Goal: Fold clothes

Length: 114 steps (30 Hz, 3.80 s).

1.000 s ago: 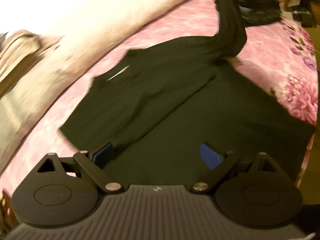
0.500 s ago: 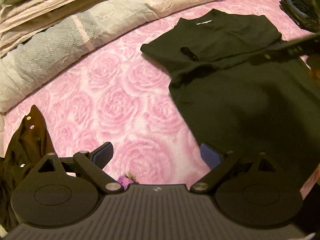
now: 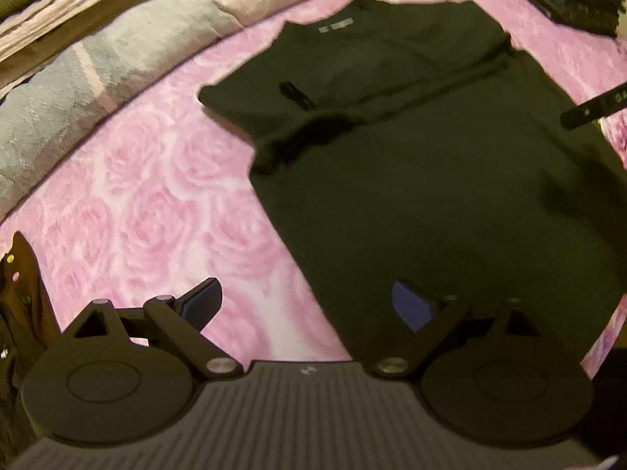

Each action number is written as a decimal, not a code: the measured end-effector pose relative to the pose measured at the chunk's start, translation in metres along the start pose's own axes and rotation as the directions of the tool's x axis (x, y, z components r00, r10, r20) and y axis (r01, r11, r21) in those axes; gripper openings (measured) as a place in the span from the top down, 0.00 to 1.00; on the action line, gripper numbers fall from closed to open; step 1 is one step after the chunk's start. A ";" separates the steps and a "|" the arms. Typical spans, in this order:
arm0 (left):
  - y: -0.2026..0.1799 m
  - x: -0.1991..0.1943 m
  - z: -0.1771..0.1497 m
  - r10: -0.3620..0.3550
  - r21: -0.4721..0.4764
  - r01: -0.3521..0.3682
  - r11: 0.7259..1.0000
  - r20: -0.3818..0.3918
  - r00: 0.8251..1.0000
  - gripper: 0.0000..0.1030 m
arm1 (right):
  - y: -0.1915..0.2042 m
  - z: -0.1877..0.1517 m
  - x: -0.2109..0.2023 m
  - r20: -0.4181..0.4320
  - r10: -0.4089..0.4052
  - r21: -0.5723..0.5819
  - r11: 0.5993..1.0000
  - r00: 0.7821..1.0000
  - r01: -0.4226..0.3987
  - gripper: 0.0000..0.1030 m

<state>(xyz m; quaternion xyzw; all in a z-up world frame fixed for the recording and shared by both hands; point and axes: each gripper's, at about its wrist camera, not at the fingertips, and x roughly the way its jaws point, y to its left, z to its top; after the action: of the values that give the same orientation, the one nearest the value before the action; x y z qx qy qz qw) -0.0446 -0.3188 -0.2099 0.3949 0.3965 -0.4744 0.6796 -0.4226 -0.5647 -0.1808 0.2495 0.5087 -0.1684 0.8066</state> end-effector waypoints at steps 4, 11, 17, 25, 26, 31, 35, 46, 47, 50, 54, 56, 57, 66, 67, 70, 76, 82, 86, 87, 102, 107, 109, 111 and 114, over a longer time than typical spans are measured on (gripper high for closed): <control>-0.034 0.002 -0.015 0.024 0.020 -0.023 1.000 -0.041 0.999 0.11 | -0.036 -0.016 0.013 -0.095 -0.001 -0.026 1.000 0.995 -0.001 0.11; -0.092 0.002 -0.052 0.000 0.167 0.014 0.986 -0.087 0.996 0.11 | -0.072 -0.062 0.015 -0.226 -0.028 -0.046 0.999 0.974 0.018 0.11; -0.135 -0.019 -0.105 -0.002 0.489 0.012 0.872 -0.021 1.000 0.11 | -0.061 -0.105 -0.011 -0.196 -0.085 -0.115 0.991 0.977 0.063 0.11; -0.169 -0.006 -0.177 0.087 0.777 -0.120 0.618 0.084 0.993 0.17 | -0.018 -0.164 -0.055 -0.051 -0.116 -0.275 0.956 0.992 0.098 0.11; -0.171 -0.002 -0.182 0.093 0.792 -0.136 0.595 0.099 0.991 0.17 | -0.015 -0.169 -0.058 -0.037 -0.123 -0.287 0.952 0.992 0.108 0.11; -0.166 0.019 -0.193 0.123 0.817 -0.224 0.531 0.187 0.975 0.17 | -0.006 -0.186 -0.065 -0.003 -0.145 -0.314 0.940 0.989 0.137 0.11; -0.166 0.022 -0.192 0.108 0.817 -0.230 0.528 0.204 0.973 0.47 | -0.005 -0.198 -0.066 0.038 -0.154 -0.384 0.910 0.987 0.157 0.11; -0.139 -0.030 -0.138 0.076 0.433 -0.112 0.894 0.100 0.992 0.94 | 0.055 -0.262 -0.031 0.175 -0.007 -0.856 0.493 0.985 0.156 0.11; -0.132 -0.037 -0.133 0.063 0.381 -0.096 0.920 0.099 0.993 0.94 | 0.061 -0.267 -0.024 0.193 0.017 -0.869 0.467 0.981 0.163 0.11; -0.117 -0.047 -0.117 0.029 0.259 -0.053 0.964 0.094 0.995 0.94 | 0.074 -0.275 -0.005 0.235 0.076 -0.890 0.417 0.969 0.184 0.11; -0.105 -0.060 -0.108 0.040 0.215 -0.060 0.975 0.095 0.995 0.94 | 0.053 -0.267 0.010 0.341 -0.013 -0.835 0.456 0.940 0.309 0.11; -0.103 -0.063 -0.111 0.049 0.218 -0.068 0.974 0.090 0.995 0.94 | 0.034 -0.264 0.007 0.376 -0.087 -0.818 0.436 0.923 0.375 0.30; -0.103 -0.065 -0.113 0.052 0.220 -0.070 0.973 0.087 0.995 0.94 | 0.023 -0.262 0.005 0.386 -0.118 -0.815 0.420 0.915 0.398 0.41; -0.122 -0.068 -0.113 0.069 0.370 -0.094 0.924 0.080 0.994 0.96 | -0.039 -0.235 -0.019 0.298 -0.226 -0.855 0.368 0.927 0.365 0.96; -0.124 -0.073 -0.115 0.065 0.390 -0.091 0.916 0.078 0.995 0.96 | -0.040 -0.234 -0.025 0.286 -0.219 -0.861 0.368 0.933 0.351 0.96; -0.130 -0.088 -0.121 0.053 0.448 -0.079 0.891 0.071 0.996 0.97 | -0.037 -0.230 -0.051 0.255 -0.210 -0.875 0.366 0.944 0.318 0.98; -0.138 -0.128 -0.160 -0.012 0.469 0.005 0.883 0.011 1.000 0.97 | -0.030 -0.262 -0.109 0.173 -0.216 -0.913 0.330 0.961 0.239 0.98; -0.174 -0.163 -0.226 -0.174 0.409 0.226 0.884 -0.162 0.971 0.98 | -0.019 -0.328 -0.160 -0.019 -0.240 -0.926 0.370 0.971 0.074 0.98; -0.182 -0.174 -0.250 -0.230 0.369 0.294 0.882 -0.209 0.951 0.98 | -0.010 -0.357 -0.182 -0.122 -0.252 -0.922 0.386 0.960 -0.016 0.98; -0.175 -0.175 -0.245 -0.228 0.360 0.285 0.888 -0.193 0.954 0.97 | -0.008 -0.352 -0.186 -0.114 -0.258 -0.920 0.392 0.959 -0.004 0.98; -0.015 -0.127 -0.006 0.043 0.330 -0.086 0.940 0.137 0.990 0.97 | 0.016 -0.089 -0.147 0.258 -0.205 -0.906 0.287 0.944 0.310 0.98; 0.011 -0.062 0.037 0.067 0.298 -0.077 0.952 0.044 0.997 0.96 | -0.001 -0.019 -0.084 0.187 -0.194 -0.929 0.285 0.963 0.238 0.98; 0.015 -0.039 0.052 0.071 0.300 -0.069 0.951 0.006 0.997 0.96 | -0.012 0.009 -0.058 0.147 -0.188 -0.933 0.300 0.971 0.199 0.98; 0.019 -0.022 0.065 0.074 0.289 -0.065 0.955 -0.020 0.997 0.96 | -0.021 0.031 -0.037 0.117 -0.179 -0.933 0.318 0.977 0.170 0.98; 0.028 -0.002 0.085 0.080 0.263 -0.064 0.963 -0.052 0.995 0.96 | -0.030 0.057 -0.008 0.080 -0.163 -0.932 0.338 0.983 0.132 0.98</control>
<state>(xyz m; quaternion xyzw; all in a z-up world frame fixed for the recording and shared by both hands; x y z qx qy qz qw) -0.0045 -0.3890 -0.1723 0.5096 0.3372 -0.4846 0.6259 -0.3996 -0.6215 -0.1604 -0.2976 0.5451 0.0820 0.7795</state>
